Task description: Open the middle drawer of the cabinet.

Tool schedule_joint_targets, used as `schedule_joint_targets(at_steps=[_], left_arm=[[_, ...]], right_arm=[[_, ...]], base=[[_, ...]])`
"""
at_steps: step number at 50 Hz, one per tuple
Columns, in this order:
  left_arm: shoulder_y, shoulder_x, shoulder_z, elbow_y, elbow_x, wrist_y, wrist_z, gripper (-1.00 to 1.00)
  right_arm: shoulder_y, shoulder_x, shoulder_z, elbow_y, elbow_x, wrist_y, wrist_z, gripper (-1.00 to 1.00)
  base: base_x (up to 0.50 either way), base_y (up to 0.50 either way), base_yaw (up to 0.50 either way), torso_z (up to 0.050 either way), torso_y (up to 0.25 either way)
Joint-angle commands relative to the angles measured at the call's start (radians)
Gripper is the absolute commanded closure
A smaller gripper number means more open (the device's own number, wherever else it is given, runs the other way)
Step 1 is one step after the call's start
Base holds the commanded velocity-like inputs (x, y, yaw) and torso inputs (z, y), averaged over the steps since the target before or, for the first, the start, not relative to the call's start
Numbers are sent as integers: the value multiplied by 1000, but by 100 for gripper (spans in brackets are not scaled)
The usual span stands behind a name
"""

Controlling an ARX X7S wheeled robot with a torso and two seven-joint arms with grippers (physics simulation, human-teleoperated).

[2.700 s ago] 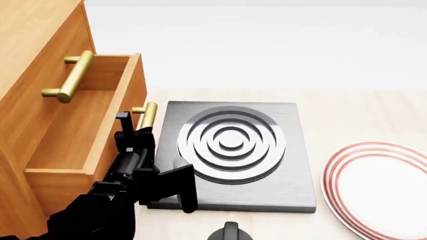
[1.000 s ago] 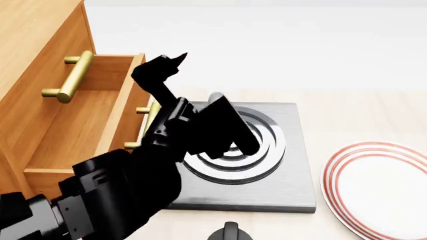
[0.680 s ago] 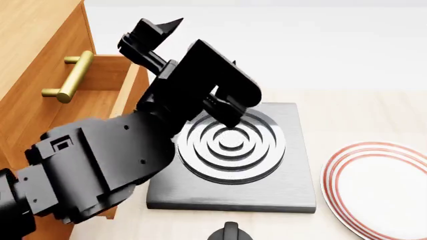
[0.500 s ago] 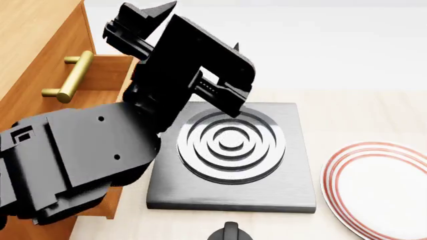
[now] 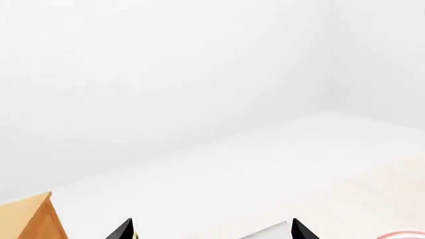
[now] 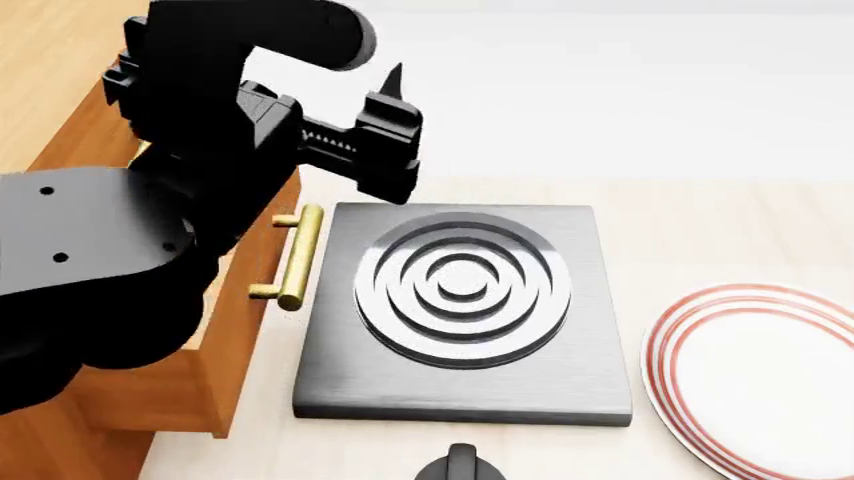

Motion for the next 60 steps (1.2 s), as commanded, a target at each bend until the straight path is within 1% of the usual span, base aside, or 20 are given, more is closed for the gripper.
schedule_joint_targets(at_steps=[1, 2, 3, 8, 10, 12, 16, 17, 19, 20, 23, 24, 25, 26, 31, 36, 37, 38, 43, 60], left_arm=[[-3, -52, -57, 66, -125, -36, -16, -100], [-3, -52, -57, 67, -125, -37, -16, -100], [-15, -64, -50, 118, -102, -42, -40, -100], [-18, -77, -56, 215, -139, -61, -98, -100], [-34, -84, -45, 258, -109, -73, -123, -100], [-31, -89, -59, 291, -133, -64, -118, -100], [-68, -102, -25, 378, -49, -106, -212, -100], [-85, -111, -6, 418, 10, -118, -227, -100], [-58, -118, -37, 426, -24, -83, -243, -100], [-68, -119, -29, 427, -49, -106, -243, -100], [-37, -129, -50, 453, -82, -82, -288, -100], [-27, -130, -64, 457, -122, -78, -338, -100], [-20, -132, -74, 462, -128, -66, -354, -100], [-25, -133, -79, 453, -196, -82, -356, -100], [-5, -139, -99, 417, -282, -70, -370, -100], [4, -144, -100, 393, -294, -68, -372, -100], [36, -145, -131, 375, -333, -22, -415, -100], [27, -146, -124, 369, -323, -33, -387, -100], [24, -153, -117, 339, -381, -61, -382, -100], [20, -184, -142, 309, -517, -80, -363, -100]], right_arm=[[3, 3, -4, -1, -1, 5, 3, -100], [3, 3, -4, -1, -1, 5, 3, -100], [6, 4, -8, 0, -3, 7, 4, -100], [5, 4, -8, 3, -3, 5, 3, -100], [5, 3, -7, 3, -1, 4, 3, -100], [7, 5, -8, 5, -1, 6, 4, -100], [8, 6, -10, 4, -2, 8, 4, -100], [7, 4, -10, 7, -3, 4, 2, -100], [5, 4, -7, 5, -1, 5, 4, -100], [5, 5, -7, 3, -1, 6, 4, -100], [5, 4, -9, 5, -3, 4, 3, -100], [3, 3, -8, 5, -3, 3, 2, -100], [2, 2, -7, 6, -3, 0, 1, -100], [3, 2, -8, 7, -4, -1, 1, -100], [3, 4, -10, 4, -5, 3, 3, -100], [3, 3, -10, 6, -5, 1, 2, -100], [4, 5, -9, 3, -3, 4, 4, -100], [5, 6, -10, 3, -4, 5, 5, -100], [4, 6, -9, 3, -3, 4, 5, -100], [6, 8, -13, 3, -6, 8, 7, -100]], base=[[0, 0, 0, 0, 0], [0, 0, 0, 0, 0], [0, 0, 0, 0, 0], [0, 0, 0, 0, 0], [0, 0, 0, 0, 0], [0, 0, 0, 0, 0], [0, 0, 0, 0, 0], [0, 0, 0, 0, 0], [0, 0, 0, 0, 0], [0, 0, 0, 0, 0], [0, 0, 0, 0, 0], [0, 0, 0, 0, 0], [0, 0, 0, 0, 0], [0, 0, 0, 0, 0], [0, 0, 0, 0, 0], [0, 0, 0, 0, 0], [0, 0, 0, 0, 0], [0, 0, 0, 0, 0], [0, 0, 0, 0, 0], [0, 0, 0, 0, 0]])
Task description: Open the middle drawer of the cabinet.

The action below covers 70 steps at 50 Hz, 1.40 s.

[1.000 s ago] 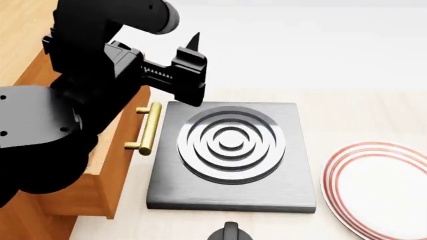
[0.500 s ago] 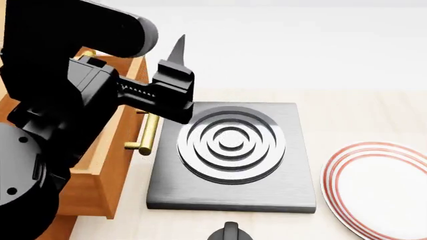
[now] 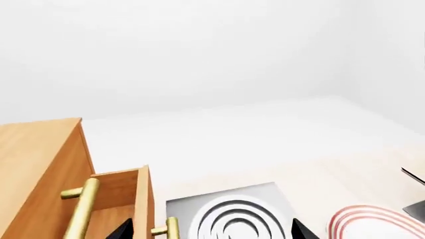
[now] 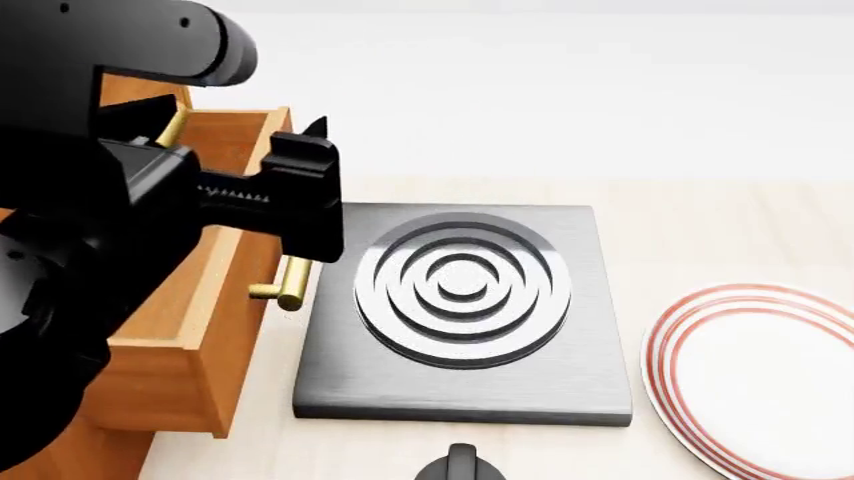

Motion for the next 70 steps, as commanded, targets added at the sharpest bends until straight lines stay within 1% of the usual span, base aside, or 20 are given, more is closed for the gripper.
schedule_joint_targets(at_steps=[1, 4, 6, 19, 21, 26, 30, 33, 40, 45, 70], left_arm=[[1, -17, -16, -28, -113, -15, 9, -100], [8, -16, -26, -42, -152, -8, 19, -100], [3, -18, -26, -45, -147, -12, 24, -100], [22, -29, -37, -77, -243, -3, 9, -100], [14, -34, -25, -84, -227, -16, -4, -100], [21, -37, -29, -102, -243, -6, -9, -100], [31, -43, -36, -110, -216, 22, -30, -100], [25, -48, -35, -108, -187, 27, -38, -100], [25, -58, -23, -134, -171, 24, -64, -100], [49, -55, -10, -155, -174, 21, -46, -100], [80, -44, 32, -182, -181, -17, -2, -100]], right_arm=[[2, 3, -3, -1, -1, 4, 2, -100], [2, 2, -4, 0, -2, 2, 1, -100], [1, 3, -2, -2, 0, 4, 3, -100], [4, 6, -10, 0, -3, 9, 4, -100], [4, 8, -9, -2, -1, 12, 6, -100], [5, 10, -13, -3, -4, 14, 6, -100], [5, 10, -14, 0, -5, 12, 6, -100], [7, 9, -17, 4, -7, 10, 4, -100], [5, 10, -15, 3, -5, 12, 5, -100], [4, 11, -16, 3, -6, 14, 6, -100], [7, 15, -21, 4, -5, 21, 10, -100]], base=[[0, 0, 0, 0, 0], [0, 0, 0, 0, 0], [0, 0, 0, 0, 0], [0, 0, 0, 0, 0], [0, 0, 0, 0, 0], [0, 0, 0, 0, 0], [0, 0, 0, 0, 0], [0, 0, 0, 0, 0], [0, 0, 0, 0, 0], [0, 0, 0, 0, 0], [0, 0, 0, 0, 0]])
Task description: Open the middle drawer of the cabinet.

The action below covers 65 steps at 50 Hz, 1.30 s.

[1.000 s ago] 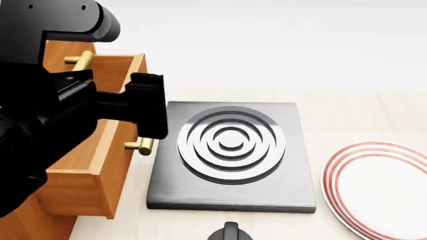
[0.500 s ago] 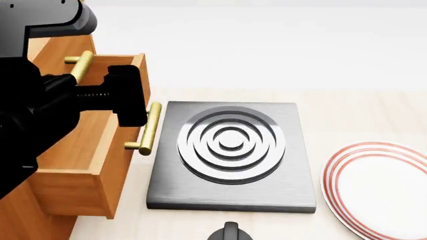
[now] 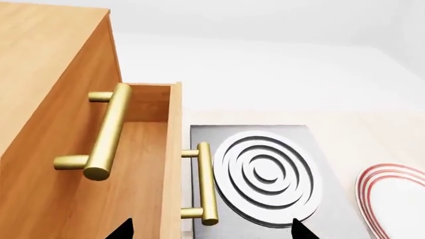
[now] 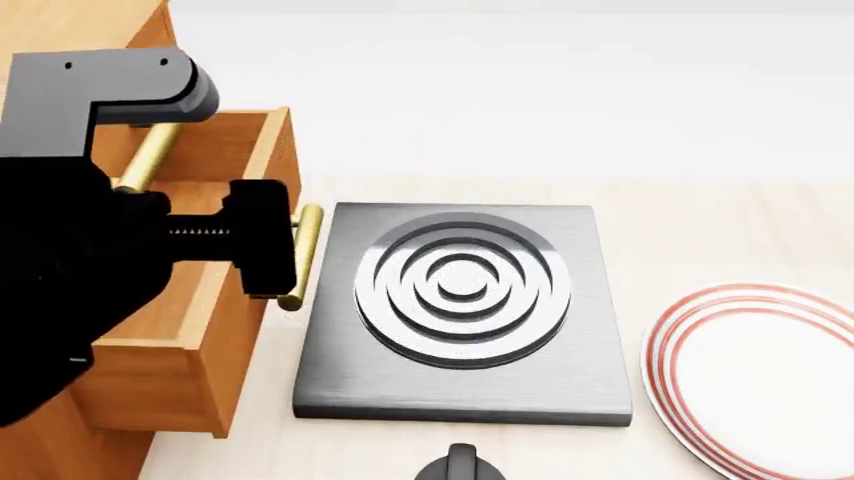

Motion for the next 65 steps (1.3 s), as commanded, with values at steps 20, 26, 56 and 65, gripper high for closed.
schedule_joint_targets(at_steps=[20, 26, 56, 65], left_arm=[[51, -3, 14, -29, 21, 23, 23, -100], [75, -7, 10, -35, 28, 45, 26, -100], [138, -8, 34, -81, 49, 60, 63, -100], [148, 9, 56, -136, 34, 33, 100, -100]], right_arm=[[1, 4, -3, 1, 1, 4, 3, -100], [2, 4, -5, 0, 0, 5, 4, -100], [7, 8, -9, 5, 1, 8, 7, -100], [10, 8, -14, 8, -3, 8, 7, -100]], base=[[0, 0, 0, 0, 0], [0, 0, 0, 0, 0], [0, 0, 0, 0, 0], [0, 0, 0, 0, 0]])
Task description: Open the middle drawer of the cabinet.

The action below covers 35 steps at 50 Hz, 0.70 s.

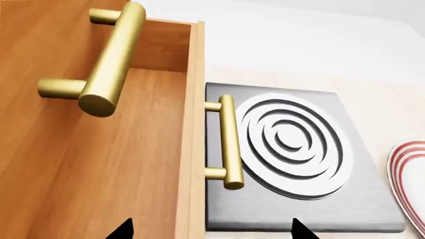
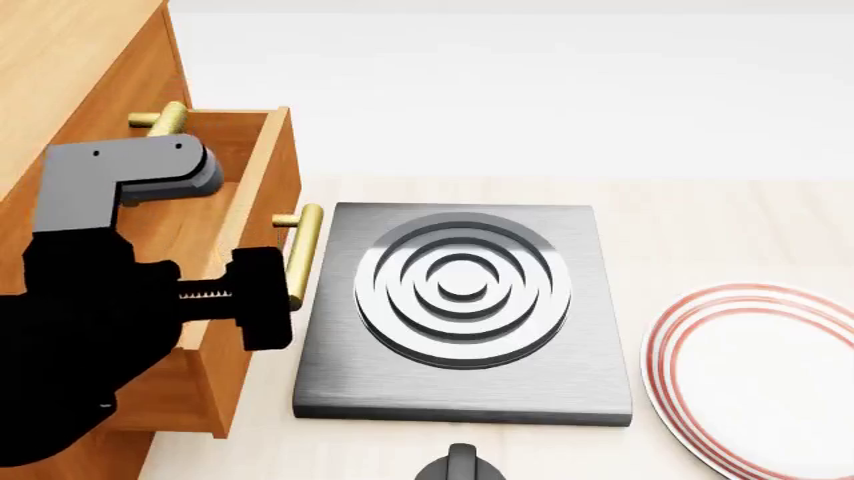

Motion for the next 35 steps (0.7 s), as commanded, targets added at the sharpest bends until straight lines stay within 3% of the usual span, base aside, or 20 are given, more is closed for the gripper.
schedule_joint_targets(at_steps=[1, 35], left_arm=[[14, 16, 20, -59, -14, -21, 36, -100], [14, 28, 38, -94, -7, -38, 51, -100]], right_arm=[[3, 2, -3, 0, -1, 2, 2, -100], [-4, 1, 1, -2, 1, -1, 2, -100]], base=[[0, 0, 0, 0, 0], [0, 0, 0, 0, 0]])
